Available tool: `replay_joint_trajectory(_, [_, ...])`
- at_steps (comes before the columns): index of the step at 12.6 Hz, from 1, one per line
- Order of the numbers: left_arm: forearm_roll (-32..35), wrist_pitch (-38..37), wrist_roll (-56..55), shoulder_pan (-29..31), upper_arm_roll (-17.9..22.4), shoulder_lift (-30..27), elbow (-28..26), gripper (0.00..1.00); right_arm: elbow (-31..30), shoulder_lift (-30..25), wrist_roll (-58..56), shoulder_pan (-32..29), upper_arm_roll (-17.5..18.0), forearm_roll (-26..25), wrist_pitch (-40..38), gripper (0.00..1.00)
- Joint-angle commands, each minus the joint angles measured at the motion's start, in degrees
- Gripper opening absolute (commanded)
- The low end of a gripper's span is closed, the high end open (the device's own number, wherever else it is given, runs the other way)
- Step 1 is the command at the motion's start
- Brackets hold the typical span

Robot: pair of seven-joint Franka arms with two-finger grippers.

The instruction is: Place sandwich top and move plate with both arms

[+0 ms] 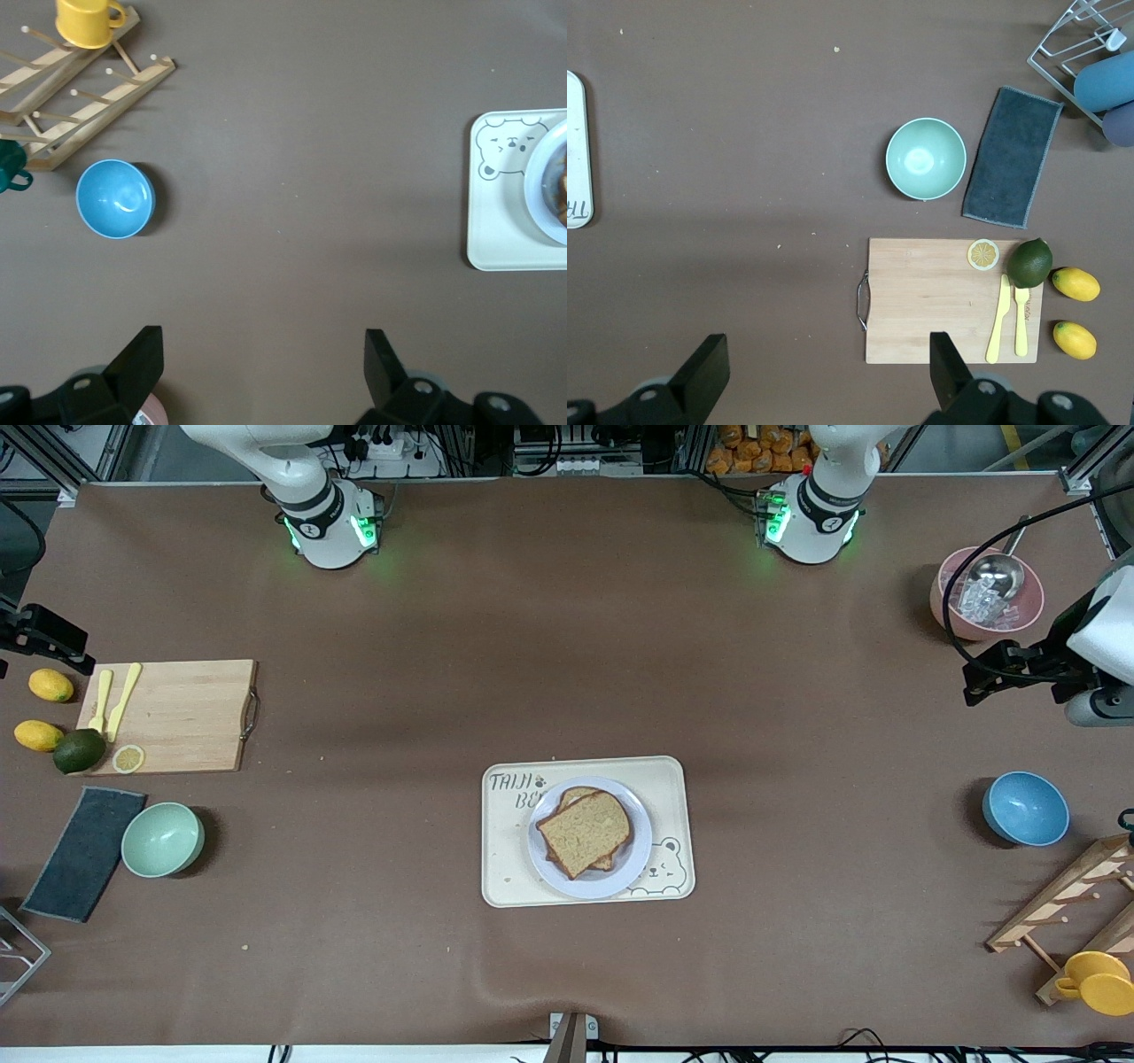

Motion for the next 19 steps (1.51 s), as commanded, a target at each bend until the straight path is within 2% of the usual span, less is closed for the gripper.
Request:
replay_joint_trajectory(1, [-4.2, -1.0, 0.5, -11.7, 14.5, -4.5, -2.6, 1.00, 0.4, 0.0, 0.6, 0.0, 0.0, 0.8, -0.3, 1.00])
replay_joint_trajectory(3, [-5.0, -1.0, 0.8, -16.9, 20.0, -6.4, -4.9, 1.00, 0.4, 0.1, 0.6, -0.2, 0.0, 0.8, -0.3, 1.00])
replay_joint_trajectory(6, [-5.7, -1.0, 0.1, -19.1, 22.2, -8.2, -6.5, 1.00, 0.4, 0.1, 0.6, 0.0, 0.0, 0.8, -0.2, 1.00])
replay_joint_trajectory(8, [-8.0, -0.9, 0.0, -22.2, 26.3, -9.7, -8.3, 1.00, 0.4, 0.1, 0.6, 0.0, 0.0, 0.8, -0.3, 1.00])
replay_joint_trajectory(12, [-7.2, -0.9, 4.2, -22.9, 27.3, -9.3, -8.0, 1.00, 0.1, 0.0, 0.6, 0.0, 0.0, 0.8, -0.1, 1.00])
replay_joint_trajectory(19, [-6.7, -2.8, 2.8, -22.9, 27.7, -11.0, -9.0, 1.00, -0.1, 0.0, 0.7, 0.1, 0.1, 0.8, 0.1, 1.00])
